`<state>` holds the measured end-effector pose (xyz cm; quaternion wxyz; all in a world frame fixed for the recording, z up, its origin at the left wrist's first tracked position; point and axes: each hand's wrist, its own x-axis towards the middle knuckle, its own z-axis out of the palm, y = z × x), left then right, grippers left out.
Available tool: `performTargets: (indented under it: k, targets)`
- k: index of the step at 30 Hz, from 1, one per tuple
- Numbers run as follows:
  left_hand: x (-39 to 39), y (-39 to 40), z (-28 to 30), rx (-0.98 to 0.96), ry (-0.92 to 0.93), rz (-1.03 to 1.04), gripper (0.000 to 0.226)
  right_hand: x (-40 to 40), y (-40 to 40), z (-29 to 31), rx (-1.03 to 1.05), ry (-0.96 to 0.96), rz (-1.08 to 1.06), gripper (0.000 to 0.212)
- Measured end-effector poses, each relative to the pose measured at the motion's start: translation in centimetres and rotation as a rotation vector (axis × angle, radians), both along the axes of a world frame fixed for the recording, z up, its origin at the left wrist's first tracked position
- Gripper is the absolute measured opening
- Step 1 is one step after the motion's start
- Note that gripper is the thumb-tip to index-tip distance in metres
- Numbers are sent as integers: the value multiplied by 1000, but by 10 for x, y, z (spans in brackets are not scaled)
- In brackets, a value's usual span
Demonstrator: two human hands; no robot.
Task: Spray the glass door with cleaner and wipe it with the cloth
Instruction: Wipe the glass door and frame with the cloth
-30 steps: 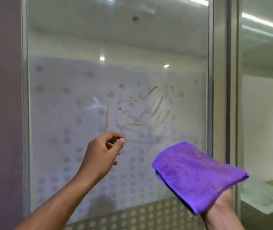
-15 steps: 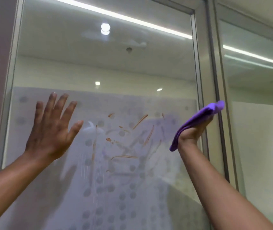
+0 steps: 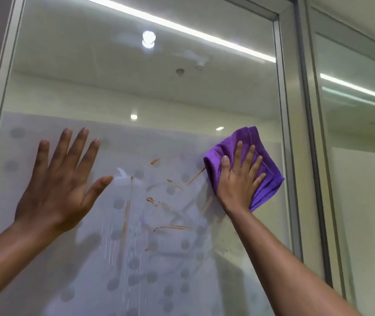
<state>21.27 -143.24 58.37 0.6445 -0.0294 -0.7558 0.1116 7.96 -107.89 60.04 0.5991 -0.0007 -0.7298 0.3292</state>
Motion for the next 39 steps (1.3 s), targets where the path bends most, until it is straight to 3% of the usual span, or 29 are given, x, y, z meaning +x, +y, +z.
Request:
performTargets:
  k: [4,10,13,20,25,27,30,35,37,39]
  targets:
    - [2,1,0,3,-13,20,83,8,-15,-22,75,63,51,66]
    - [8,2,1,6,-43,16,83,35,-52,-103,426,84,104,63]
    - [9,1,1,0,-53,10,83,31,-38,-103,492,115,135,62]
    - [7,-1,1,-20,-30,0,83,6,30,-14,97,25,140,58]
    - [1,-2,0,-18,-7,1,85,10,1,31,-177,-72,69,60]
    - [-1,-3,0,-21,-5,1,86,16,-29,30,-82,0,53,61]
    - [0,-4,0,-21,-16,8,85,27,-63,5,228,116,88,64]
    - [10,-1,-1,-11,-42,20,84,11,-2,-10,699,254,122,59]
    - [12,1,-1,-6,-46,17,84,-4,32,-10,547,201,99,60]
    - [13,3,-1,3,-52,18,84,-11,49,-12,151,99,90,62]
